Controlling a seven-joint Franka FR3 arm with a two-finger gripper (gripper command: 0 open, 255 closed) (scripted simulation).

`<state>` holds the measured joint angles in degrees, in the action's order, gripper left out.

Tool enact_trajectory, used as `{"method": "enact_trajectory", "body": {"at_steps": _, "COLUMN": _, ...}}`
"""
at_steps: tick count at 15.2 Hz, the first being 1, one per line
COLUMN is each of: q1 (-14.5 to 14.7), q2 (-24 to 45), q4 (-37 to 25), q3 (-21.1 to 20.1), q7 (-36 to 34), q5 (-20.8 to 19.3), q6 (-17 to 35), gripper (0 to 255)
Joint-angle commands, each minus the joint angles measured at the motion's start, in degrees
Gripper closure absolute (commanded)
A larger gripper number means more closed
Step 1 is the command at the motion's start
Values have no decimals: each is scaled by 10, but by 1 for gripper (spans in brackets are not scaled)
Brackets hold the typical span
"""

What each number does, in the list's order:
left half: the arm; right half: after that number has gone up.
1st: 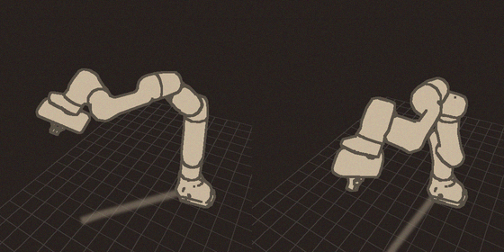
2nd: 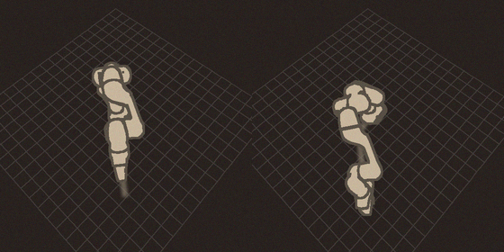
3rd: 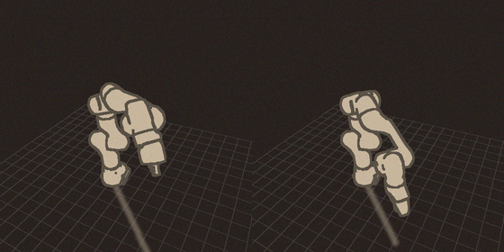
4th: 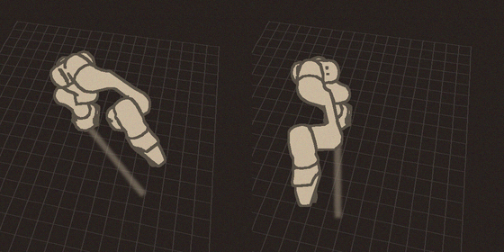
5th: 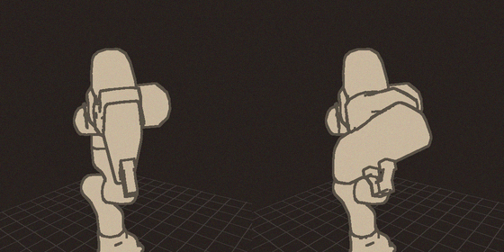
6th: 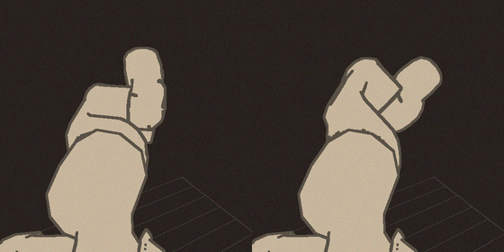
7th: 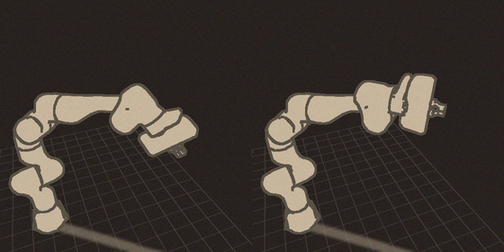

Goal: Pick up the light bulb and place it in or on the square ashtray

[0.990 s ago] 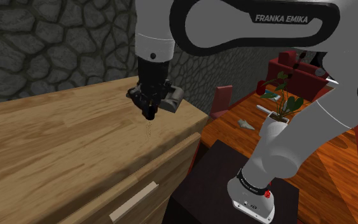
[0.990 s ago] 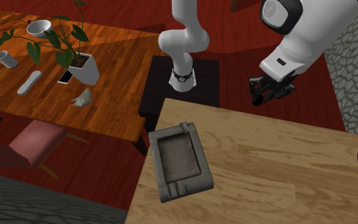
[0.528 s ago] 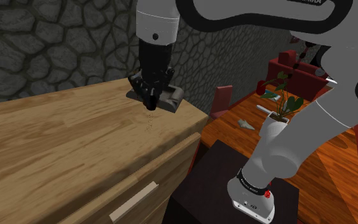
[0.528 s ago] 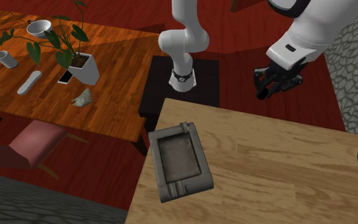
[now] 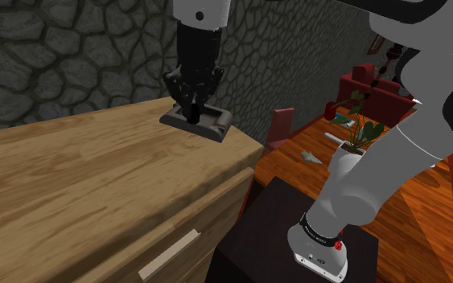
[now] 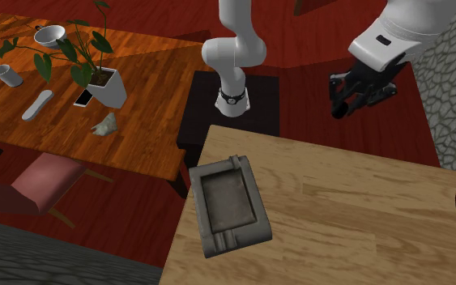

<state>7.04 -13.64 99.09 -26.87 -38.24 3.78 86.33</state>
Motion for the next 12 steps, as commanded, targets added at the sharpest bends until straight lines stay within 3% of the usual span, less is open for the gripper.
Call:
{"method": "enact_trajectory", "body": {"at_steps": 1, "q1": -8, "q2": 5, "q4": -9, "q3": 13, "q7": 21, "q5": -5, "q6": -6, "gripper": 255}}
{"method": "enact_trajectory", "body": {"at_steps": 12, "q1": -66, "q2": 71, "q4": -100, "q3": 92, "q7": 155, "q5": -42, "q6": -34, "gripper": 255}}
